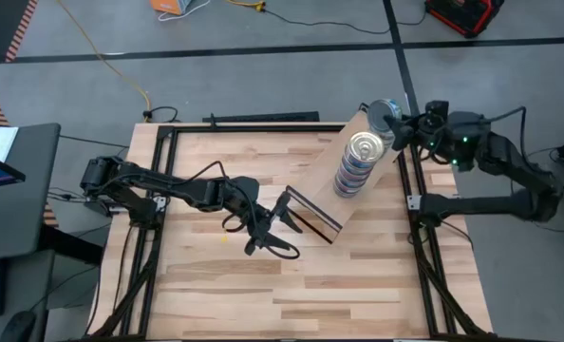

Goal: Stack canned seafood by type on shelf
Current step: Stack the green tuna can on the shelf

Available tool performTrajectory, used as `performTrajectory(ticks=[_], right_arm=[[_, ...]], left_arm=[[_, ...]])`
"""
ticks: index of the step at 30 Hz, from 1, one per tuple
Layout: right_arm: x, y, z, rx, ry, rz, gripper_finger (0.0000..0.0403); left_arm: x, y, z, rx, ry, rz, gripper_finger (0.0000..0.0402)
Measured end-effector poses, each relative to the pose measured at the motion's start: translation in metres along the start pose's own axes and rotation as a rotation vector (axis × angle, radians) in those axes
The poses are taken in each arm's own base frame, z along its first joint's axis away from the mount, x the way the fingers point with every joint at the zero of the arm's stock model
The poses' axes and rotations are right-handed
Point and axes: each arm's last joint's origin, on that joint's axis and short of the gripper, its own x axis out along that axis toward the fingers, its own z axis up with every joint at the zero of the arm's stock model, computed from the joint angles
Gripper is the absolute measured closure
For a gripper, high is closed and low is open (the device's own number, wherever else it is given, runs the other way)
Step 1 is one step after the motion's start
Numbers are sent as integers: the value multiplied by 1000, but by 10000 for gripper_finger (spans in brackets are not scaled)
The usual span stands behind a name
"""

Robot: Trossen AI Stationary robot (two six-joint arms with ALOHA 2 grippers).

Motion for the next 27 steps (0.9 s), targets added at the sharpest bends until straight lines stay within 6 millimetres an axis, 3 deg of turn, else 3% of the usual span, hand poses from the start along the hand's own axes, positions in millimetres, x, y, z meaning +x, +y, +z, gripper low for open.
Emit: performTrajectory(ticks=[8, 27], right_arm=[[4, -21, 7, 17, 26, -64, 236], [18, -42, 9, 174, 151, -68, 236]], left_arm=[[0, -2, -2, -21, 27, -14, 162], [0, -2, -4, -68, 53, -4, 162]])
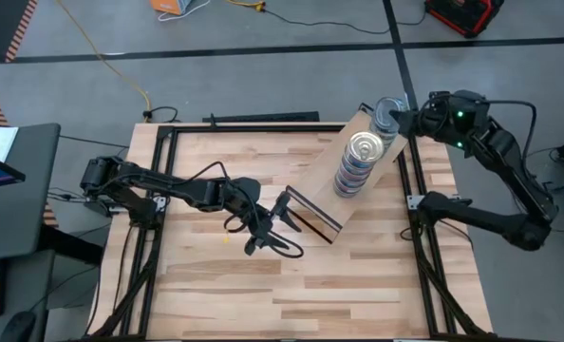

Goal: Stack canned seafood by type on shelf
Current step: Stack the green tuna can on the shelf

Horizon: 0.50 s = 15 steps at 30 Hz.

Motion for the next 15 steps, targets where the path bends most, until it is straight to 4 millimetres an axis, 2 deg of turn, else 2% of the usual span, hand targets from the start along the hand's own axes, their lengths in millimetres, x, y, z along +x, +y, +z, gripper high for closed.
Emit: performTrajectory(ticks=[15], right_arm=[[8, -3, -3, 27, 70, -21, 204]], left_arm=[[0, -2, -2, -13, 20, -15, 162]])
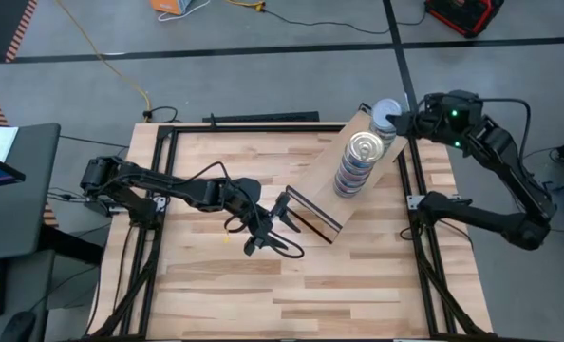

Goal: Stack canned seafood by type on shelf
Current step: Stack the green tuna can on the shelf

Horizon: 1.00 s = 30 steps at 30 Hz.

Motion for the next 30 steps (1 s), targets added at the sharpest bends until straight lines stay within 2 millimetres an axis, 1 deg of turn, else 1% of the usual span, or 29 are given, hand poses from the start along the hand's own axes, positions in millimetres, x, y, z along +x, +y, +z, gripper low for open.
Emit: performTrajectory(ticks=[8, 13, 20, 23, 30], right_arm=[[-1, -5, 0, 15, 3, -41, 209], [-4, -5, -2, 7, 24, -20, 209], [-9, -5, -4, 34, 25, 6, 243], [-12, -5, -4, 56, 26, 25, 243], [-12, -3, -6, 90, 81, 87, 230]], left_arm=[[0, -1, -1, -11, 8, -6, 162], [0, -1, -1, -12, 10, -7, 162], [0, -1, -1, -12, 10, -7, 162], [0, -1, -1, -12, 9, -7, 162], [0, -1, -1, -18, 9, -7, 162]])
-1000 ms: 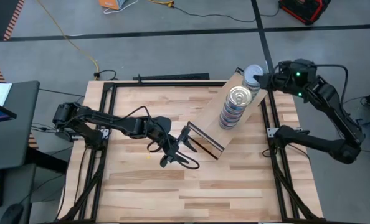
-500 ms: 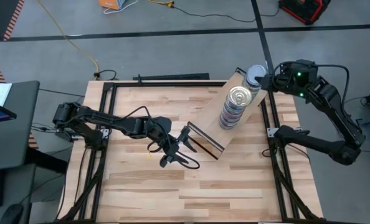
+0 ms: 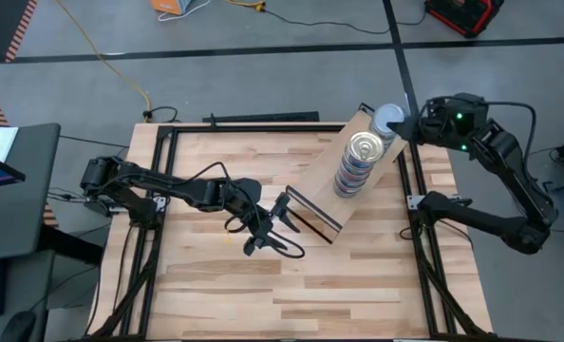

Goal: Stack canned seafood by type on shelf
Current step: Stack the green tuna can on the shelf

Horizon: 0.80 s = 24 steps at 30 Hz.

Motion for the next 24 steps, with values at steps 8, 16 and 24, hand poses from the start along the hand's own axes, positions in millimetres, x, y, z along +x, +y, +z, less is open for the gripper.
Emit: performTrajectory(ticks=[8, 16, 24], right_arm=[[4, 0, 5, -22, 17, 57, 242], [-11, -7, 7, -37, -25, 79, 242], [-14, -17, 4, -26, -17, 52, 237]], left_arm=[[0, 0, -1, -15, 6, -5, 162], [0, -1, -1, -18, 12, -8, 162], [0, -1, -1, -17, 9, -7, 162]])
